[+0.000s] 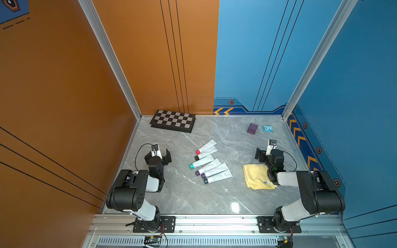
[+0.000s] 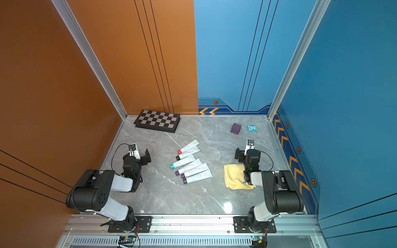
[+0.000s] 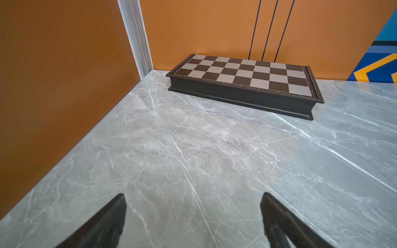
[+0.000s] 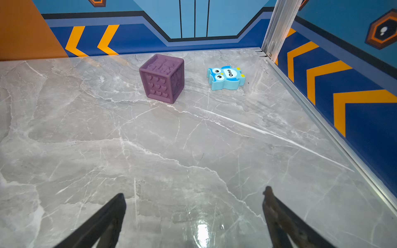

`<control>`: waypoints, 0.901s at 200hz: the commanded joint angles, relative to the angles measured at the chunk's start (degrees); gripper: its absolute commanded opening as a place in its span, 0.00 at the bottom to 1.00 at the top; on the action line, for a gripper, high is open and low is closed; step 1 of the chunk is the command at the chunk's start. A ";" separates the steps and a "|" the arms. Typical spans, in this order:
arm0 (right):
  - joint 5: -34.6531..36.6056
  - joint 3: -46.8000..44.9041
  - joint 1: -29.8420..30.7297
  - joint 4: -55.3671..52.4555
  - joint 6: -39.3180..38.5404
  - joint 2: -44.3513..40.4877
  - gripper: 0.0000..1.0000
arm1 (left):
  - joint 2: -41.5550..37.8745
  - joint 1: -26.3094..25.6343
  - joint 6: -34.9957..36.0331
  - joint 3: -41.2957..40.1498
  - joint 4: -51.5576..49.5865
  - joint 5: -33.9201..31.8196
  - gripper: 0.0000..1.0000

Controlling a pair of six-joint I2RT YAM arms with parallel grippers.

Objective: Wipe the surface of the toothpaste tube
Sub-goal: Adjust the toothpaste at the center of the board.

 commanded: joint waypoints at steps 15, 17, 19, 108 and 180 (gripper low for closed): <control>-0.02 0.96 -0.16 -0.96 -0.30 -0.60 1.00 | -1.26 0.24 -1.39 -0.37 -0.78 -2.40 0.98; -0.09 0.94 -0.21 -0.98 -0.31 -0.60 1.00 | -1.20 0.24 -1.34 -0.30 -0.78 -2.45 0.98; -0.24 0.93 -0.28 -1.01 -0.27 -0.58 1.00 | -1.16 0.20 -1.31 -0.28 -0.78 -2.38 0.98; -0.77 0.97 -0.57 -1.00 -0.09 -0.60 1.00 | -1.08 0.22 -1.25 -0.08 -0.87 -2.34 0.98; 4.31 9.78 0.70 -20.26 1.07 -5.25 1.00 | -8.63 -0.43 0.87 -2.40 -1.89 -0.36 0.98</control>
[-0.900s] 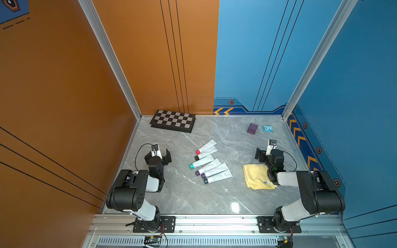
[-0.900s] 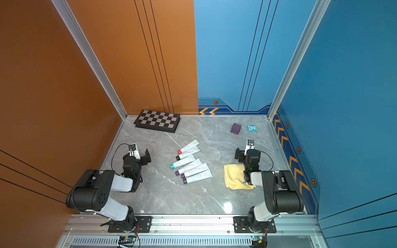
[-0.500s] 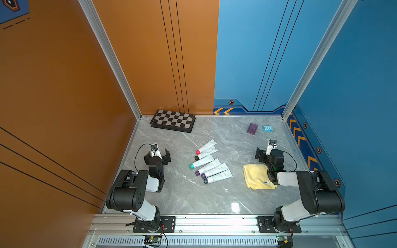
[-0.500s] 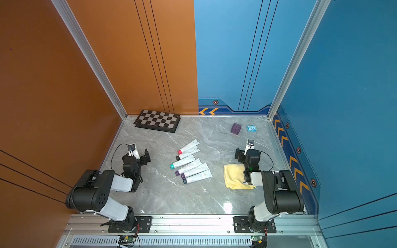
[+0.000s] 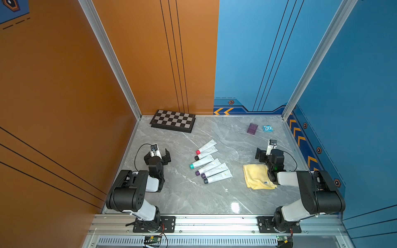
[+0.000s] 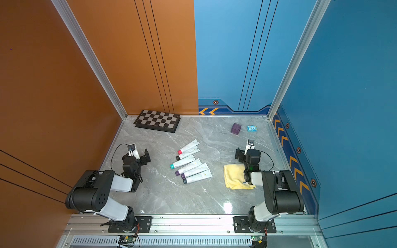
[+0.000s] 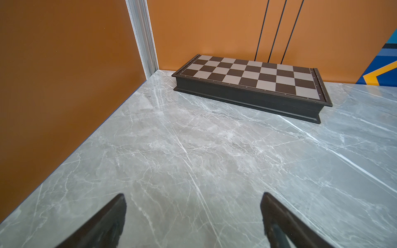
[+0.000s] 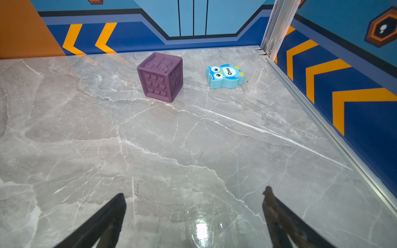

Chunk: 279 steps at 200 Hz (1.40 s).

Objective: Wipe the surface of the toothpaste tube
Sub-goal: Adjust the toothpaste at the center of the board.

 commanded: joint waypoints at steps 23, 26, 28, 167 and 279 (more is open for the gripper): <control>6.00 12.23 3.99 -22.67 -0.10 -7.48 1.00 | -16.53 -4.53 4.29 -4.72 -3.27 -3.32 0.98; 6.66 12.31 4.55 -22.51 0.71 -8.27 1.00 | -18.14 -5.29 4.23 -4.57 -4.68 -4.93 0.98; 6.88 12.44 4.75 -22.51 1.45 -8.77 1.00 | -19.27 -5.99 3.90 -4.30 -5.96 -5.79 0.98; -22.58 25.16 -2.59 -41.89 38.79 -5.76 1.00 | -44.81 -13.40 -15.93 21.14 -67.16 -8.65 0.98; -13.38 34.67 12.12 -62.74 25.45 -13.83 1.00 | -22.26 -30.39 -7.15 33.80 -81.02 4.96 0.90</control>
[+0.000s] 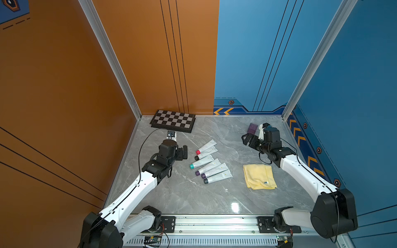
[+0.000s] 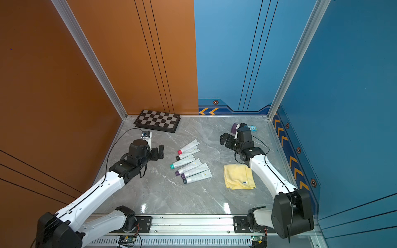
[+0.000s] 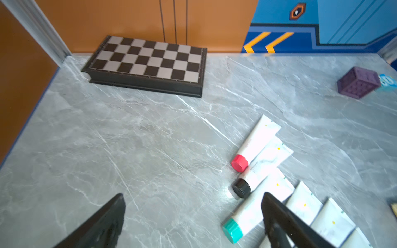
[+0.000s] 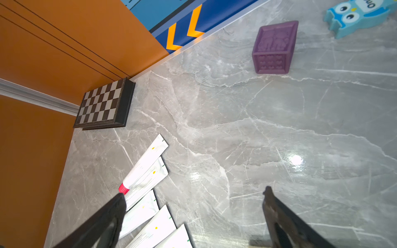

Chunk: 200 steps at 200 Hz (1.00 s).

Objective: Wipe the surface of the toothpaste tube
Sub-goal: Adjust the toothpaste at the center of the board.

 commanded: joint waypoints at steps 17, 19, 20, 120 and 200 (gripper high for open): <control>1.71 6.54 0.58 -14.05 -6.06 -2.18 1.00 | 4.21 -12.00 4.21 1.25 -4.19 0.56 0.89; 1.70 6.94 0.56 -14.87 -6.35 -2.20 1.00 | 4.47 -12.71 4.25 1.06 -4.19 0.34 0.89; 1.75 7.14 0.58 -15.24 -6.50 -2.17 1.00 | 4.66 -13.07 4.30 0.98 -4.19 0.27 0.89; 2.49 4.81 -0.61 -19.98 -6.84 -6.55 1.00 | 27.55 -27.17 9.29 6.15 -3.98 8.04 0.76; 3.99 4.00 -0.79 -20.12 -6.83 -5.83 1.00 | 29.60 -27.74 10.93 7.36 -4.10 17.44 0.72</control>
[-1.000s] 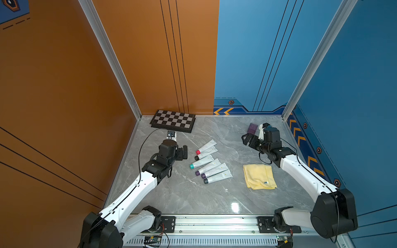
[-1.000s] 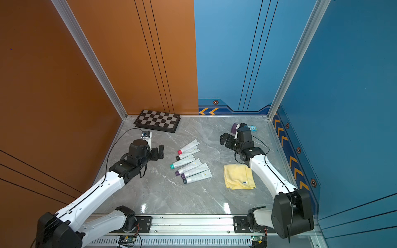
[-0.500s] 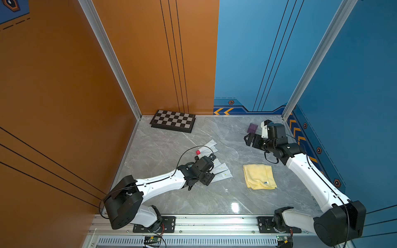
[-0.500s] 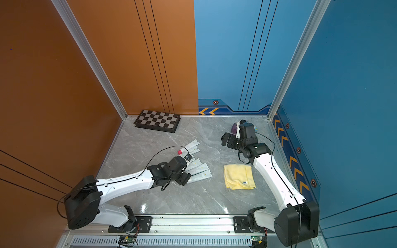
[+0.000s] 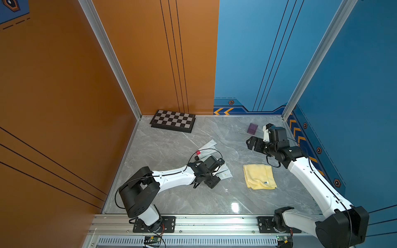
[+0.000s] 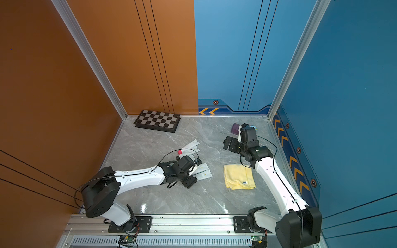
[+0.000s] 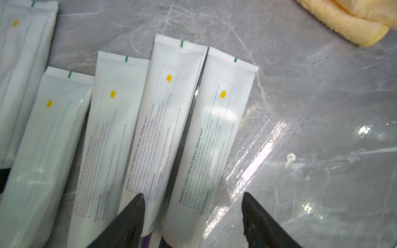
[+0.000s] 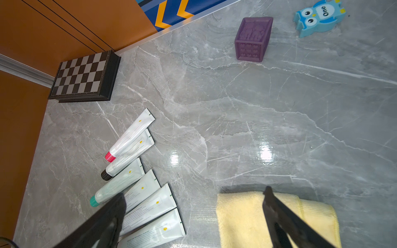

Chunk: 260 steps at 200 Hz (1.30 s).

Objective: Wipe the surface of the toothpaste tube
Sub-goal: Adjust the toothpaste at the center of the board.

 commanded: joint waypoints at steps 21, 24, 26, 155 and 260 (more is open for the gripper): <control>1.75 -0.62 -0.47 -1.62 -0.95 0.30 1.00 | 1.90 -0.47 1.54 0.79 -1.80 2.91 0.72; 1.72 -0.51 -0.43 -1.67 -0.93 0.33 1.00 | 2.19 -0.47 1.61 0.90 -1.89 2.73 0.72; 1.73 -0.50 -0.41 -1.64 -0.92 0.33 1.00 | 2.41 -0.42 1.64 0.93 -1.88 2.54 0.72; 7.04 -8.47 2.24 -6.68 5.10 -2.67 0.76 | 5.06 0.61 0.91 -1.12 -1.36 2.34 0.43; 4.49 -12.36 4.79 0.05 8.67 13.83 0.70 | 5.70 0.82 -0.64 -3.39 2.24 5.82 0.31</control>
